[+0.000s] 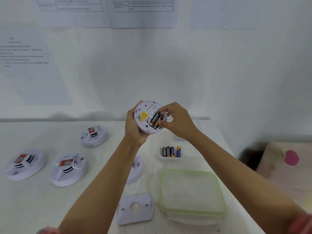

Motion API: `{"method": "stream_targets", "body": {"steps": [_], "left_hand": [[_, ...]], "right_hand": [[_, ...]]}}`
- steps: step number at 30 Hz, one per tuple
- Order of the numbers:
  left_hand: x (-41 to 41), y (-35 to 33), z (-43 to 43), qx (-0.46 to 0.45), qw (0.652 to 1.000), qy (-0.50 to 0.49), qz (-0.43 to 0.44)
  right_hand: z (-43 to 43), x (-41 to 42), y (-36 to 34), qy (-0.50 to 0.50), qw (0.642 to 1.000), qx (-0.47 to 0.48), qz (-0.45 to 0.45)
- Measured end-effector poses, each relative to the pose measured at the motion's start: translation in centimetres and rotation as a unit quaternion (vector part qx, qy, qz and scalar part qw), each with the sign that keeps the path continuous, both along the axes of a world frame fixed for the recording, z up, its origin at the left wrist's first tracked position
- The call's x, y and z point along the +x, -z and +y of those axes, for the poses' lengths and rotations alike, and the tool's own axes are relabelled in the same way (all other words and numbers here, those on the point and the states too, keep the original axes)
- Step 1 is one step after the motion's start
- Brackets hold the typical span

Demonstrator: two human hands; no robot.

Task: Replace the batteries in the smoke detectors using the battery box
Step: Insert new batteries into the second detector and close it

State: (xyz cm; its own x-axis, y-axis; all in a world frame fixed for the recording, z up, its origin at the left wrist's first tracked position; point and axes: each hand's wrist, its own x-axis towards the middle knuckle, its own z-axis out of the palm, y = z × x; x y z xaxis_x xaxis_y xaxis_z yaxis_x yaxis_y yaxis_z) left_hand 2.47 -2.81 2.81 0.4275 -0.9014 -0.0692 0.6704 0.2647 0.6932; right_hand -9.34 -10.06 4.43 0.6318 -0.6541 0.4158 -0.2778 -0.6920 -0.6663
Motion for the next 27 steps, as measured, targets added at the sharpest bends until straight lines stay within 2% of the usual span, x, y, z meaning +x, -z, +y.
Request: {"method": "stream_targets", "body": {"steps": [8,18,23,27], "left_hand": [[-0.1,0.0,0.2,0.013,1.0,0.006,0.003],[0.2,0.6,0.0,0.038,0.999,0.006,-0.012],[0.7,0.6,0.6,0.069,0.998,-0.01,-0.007],[1.7,0.6,1.8,0.089,0.995,-0.04,-0.008]], "right_hand": [[0.1,0.2,-0.7,0.016,0.997,0.022,0.077],[0.2,0.6,-0.5,0.038,0.996,0.017,0.078],[0.4,0.5,-0.2,-0.009,0.993,0.092,0.076],[2.9,-0.4,-0.2,0.033,0.997,0.001,0.074]]}}
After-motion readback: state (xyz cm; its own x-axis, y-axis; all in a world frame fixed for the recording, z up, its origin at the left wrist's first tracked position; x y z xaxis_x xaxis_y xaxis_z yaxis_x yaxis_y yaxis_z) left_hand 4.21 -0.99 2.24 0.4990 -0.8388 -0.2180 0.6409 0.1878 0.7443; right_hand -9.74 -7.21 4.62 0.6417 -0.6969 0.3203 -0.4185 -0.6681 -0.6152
